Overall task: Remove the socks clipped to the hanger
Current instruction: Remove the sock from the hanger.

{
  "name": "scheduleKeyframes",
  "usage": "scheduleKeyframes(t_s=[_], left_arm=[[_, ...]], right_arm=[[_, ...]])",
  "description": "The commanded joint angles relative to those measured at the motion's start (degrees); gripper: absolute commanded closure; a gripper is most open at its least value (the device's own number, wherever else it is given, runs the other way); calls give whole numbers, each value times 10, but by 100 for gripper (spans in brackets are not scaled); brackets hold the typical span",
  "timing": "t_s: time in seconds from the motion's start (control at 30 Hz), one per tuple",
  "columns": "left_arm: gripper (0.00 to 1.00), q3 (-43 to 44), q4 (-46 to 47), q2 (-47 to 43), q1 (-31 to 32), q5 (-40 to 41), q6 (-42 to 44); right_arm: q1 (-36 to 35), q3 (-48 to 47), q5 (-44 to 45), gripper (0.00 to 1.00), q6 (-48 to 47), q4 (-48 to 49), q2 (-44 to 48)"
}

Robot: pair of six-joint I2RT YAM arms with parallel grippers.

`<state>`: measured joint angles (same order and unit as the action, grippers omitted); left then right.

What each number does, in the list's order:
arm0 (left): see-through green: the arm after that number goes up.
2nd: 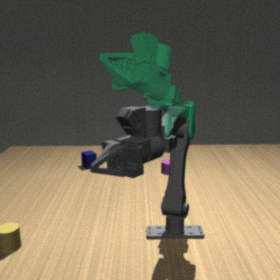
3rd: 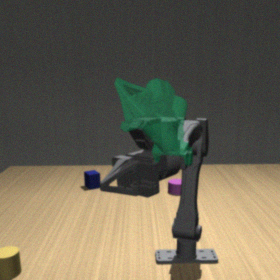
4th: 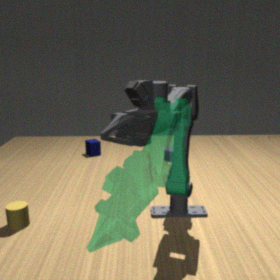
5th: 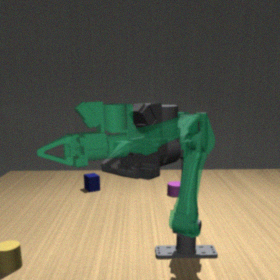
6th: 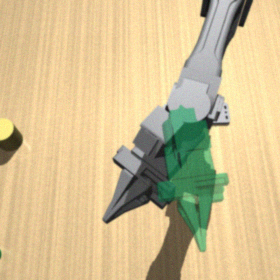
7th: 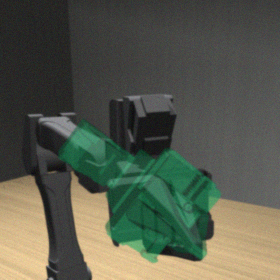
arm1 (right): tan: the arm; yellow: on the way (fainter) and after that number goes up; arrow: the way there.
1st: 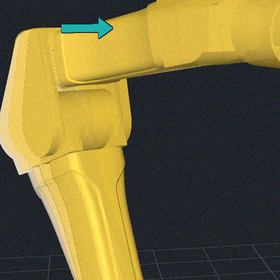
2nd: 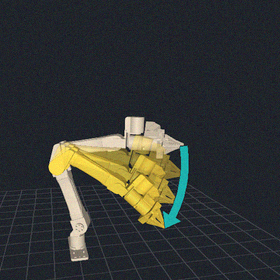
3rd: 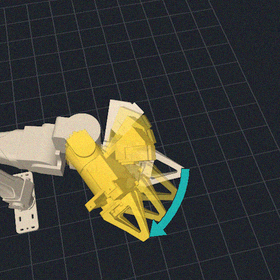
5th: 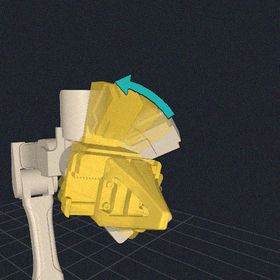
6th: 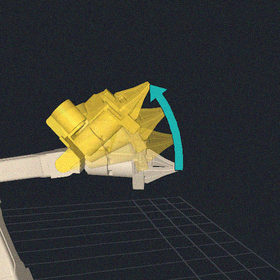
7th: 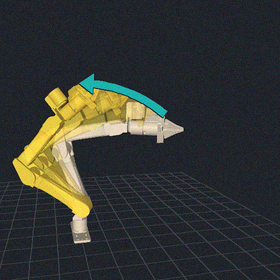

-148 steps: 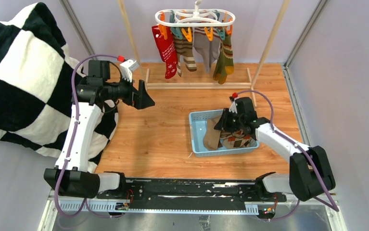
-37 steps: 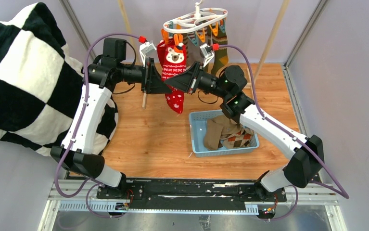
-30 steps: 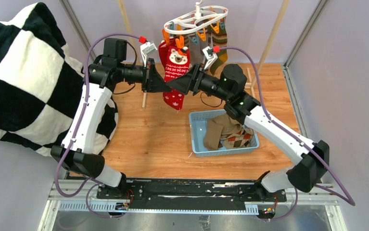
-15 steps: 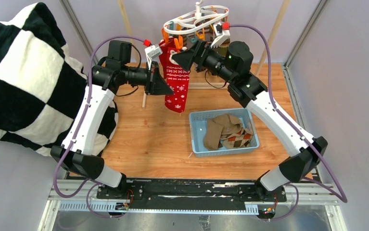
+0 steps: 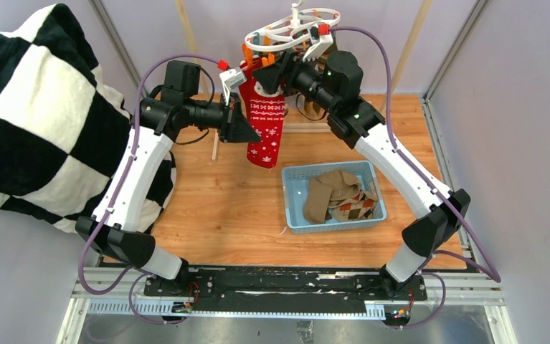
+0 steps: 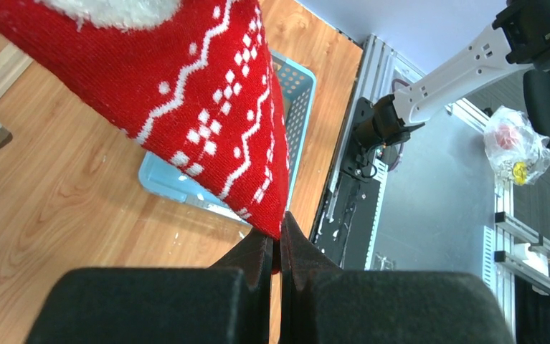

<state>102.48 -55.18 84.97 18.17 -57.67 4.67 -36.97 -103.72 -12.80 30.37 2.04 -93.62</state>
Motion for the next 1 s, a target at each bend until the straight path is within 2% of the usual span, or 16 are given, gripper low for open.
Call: scheduleKeyframes(t_s=[0.0,0.17,0.37,0.63,0.7,0.97], left_arm=[[100,12,1,-5,6,12,-7],[100,8,1,-7,6,19,-6],[100,10,0,-6,6,21,-8],[100,14,1,-9,6,23,-9],[100,16,1,-10,7,23,-7],[100,12,1,-10,7,26,-6]], right_arm=[[5,-27,19,32,-8,31,-5],[14,-20,9,34,9,52,0],[23,-12,-5,31,33,71,2],[31,-37,-33,43,46,63,-17],[32,-46,-42,48,46,61,-20],[36,-70,-51,81,48,49,-30]])
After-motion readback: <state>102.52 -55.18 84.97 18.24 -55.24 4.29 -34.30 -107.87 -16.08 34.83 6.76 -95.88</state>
